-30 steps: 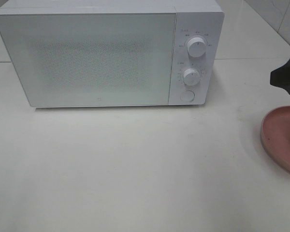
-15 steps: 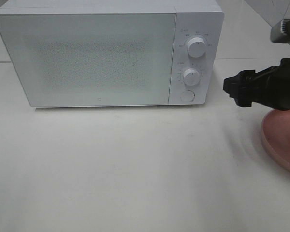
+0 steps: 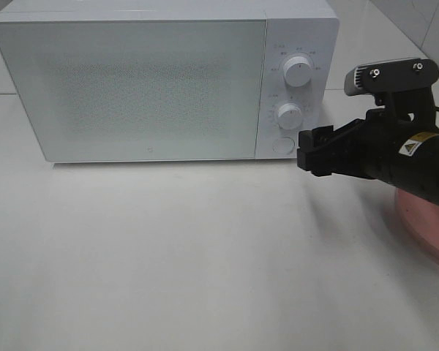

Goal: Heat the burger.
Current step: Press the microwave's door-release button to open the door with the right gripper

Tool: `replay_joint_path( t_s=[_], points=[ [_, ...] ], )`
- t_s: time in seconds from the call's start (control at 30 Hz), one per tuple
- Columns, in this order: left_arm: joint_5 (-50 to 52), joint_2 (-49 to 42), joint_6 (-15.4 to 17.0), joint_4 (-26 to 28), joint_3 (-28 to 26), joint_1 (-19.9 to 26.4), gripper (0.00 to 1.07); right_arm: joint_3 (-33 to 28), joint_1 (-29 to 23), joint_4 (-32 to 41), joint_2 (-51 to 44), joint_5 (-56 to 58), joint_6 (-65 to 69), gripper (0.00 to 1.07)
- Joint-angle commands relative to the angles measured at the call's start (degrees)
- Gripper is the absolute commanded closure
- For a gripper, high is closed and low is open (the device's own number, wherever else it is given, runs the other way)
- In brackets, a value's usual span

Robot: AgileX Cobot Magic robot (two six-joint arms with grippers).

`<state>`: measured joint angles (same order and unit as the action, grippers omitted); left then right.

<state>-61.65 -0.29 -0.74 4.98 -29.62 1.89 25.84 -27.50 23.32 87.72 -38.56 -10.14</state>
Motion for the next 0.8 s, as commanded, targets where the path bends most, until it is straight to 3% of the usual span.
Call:
replay_joint_path(
  t_s=[0.03,0.5,0.8],
  points=[
    [0.3,0.0,0.0,0.3,0.0,-0.3,0.04,-0.1,-3.0,3.0,3.2,-6.9,-2.1,0.31],
    [0.3,0.0,0.0,0.3,0.0,-0.3,0.04,-0.1,-11.3,16.2,15.1,-25.3,-3.2,0.31],
    [0.3,0.0,0.0,0.3,0.0,-0.3,0.04,-0.1,-12.3,16.7,17.4,-26.9,-1.6,0.31]
  ],
)
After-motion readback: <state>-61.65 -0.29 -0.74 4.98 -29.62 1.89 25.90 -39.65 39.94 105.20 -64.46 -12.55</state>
